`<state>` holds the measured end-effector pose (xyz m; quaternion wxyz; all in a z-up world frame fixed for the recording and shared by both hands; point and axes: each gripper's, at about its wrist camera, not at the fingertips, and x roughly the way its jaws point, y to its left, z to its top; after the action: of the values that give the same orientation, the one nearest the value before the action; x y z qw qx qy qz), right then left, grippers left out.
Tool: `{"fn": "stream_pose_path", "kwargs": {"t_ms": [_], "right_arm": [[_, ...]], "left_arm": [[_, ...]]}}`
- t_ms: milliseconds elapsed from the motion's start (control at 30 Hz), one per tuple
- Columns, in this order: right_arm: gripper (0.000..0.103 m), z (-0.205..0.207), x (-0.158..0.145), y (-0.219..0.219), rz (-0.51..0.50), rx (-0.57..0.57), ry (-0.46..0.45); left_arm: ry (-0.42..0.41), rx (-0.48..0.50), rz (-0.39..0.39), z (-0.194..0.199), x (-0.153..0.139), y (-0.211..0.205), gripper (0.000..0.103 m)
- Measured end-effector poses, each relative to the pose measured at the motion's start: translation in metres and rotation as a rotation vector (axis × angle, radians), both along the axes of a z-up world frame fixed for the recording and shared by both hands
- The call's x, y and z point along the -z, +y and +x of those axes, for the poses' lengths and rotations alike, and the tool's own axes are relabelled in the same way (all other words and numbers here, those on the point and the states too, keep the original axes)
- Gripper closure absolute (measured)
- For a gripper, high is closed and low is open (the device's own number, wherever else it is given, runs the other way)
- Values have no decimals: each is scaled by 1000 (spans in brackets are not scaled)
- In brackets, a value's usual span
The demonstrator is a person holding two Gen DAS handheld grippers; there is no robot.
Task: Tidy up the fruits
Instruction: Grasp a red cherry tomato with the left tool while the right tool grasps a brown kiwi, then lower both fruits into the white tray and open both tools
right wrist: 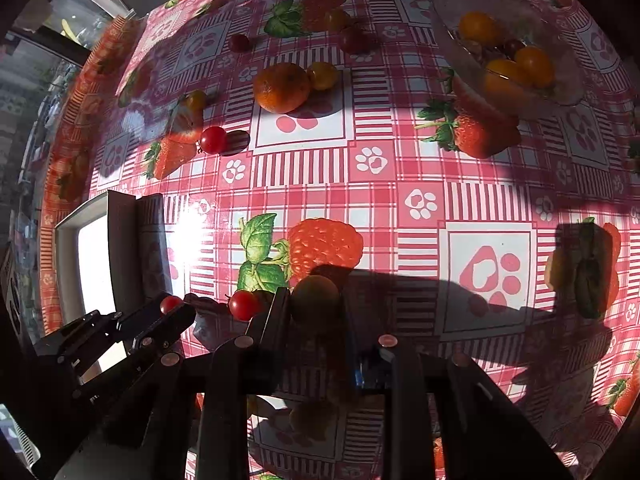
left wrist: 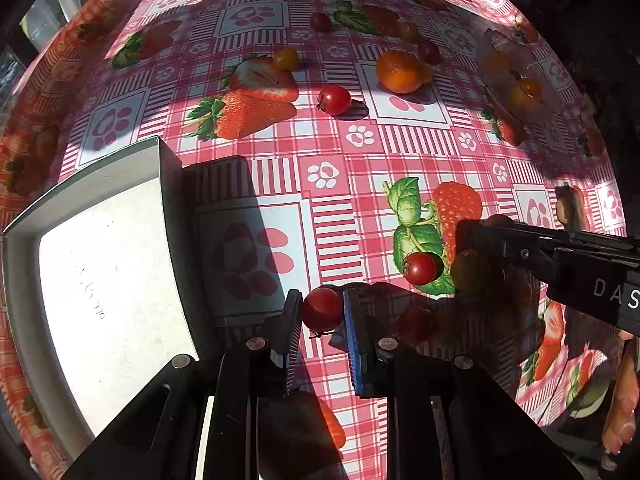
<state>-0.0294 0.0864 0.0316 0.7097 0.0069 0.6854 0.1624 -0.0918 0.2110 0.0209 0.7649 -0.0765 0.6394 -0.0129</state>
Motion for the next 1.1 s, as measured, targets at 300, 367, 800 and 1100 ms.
{"fn": "stream_pose_path", "kwargs": {"t_ms": [300, 367, 800, 1100], "right_arm": [[76, -28, -20, 1, 22, -25, -9], [76, -36, -24, 1, 23, -35, -11], [76, -76, -52, 30, 19, -112, -32], [76, -104, -62, 84, 28, -219, -38]], "left_arm": [[-43, -9, -15, -29, -32, 13, 81], [-54, -12, -17, -38, -37, 14, 81], [-92, -78, -11, -75, -57, 39, 81], [-100, -169, 24, -110, -61, 83, 81]]}}
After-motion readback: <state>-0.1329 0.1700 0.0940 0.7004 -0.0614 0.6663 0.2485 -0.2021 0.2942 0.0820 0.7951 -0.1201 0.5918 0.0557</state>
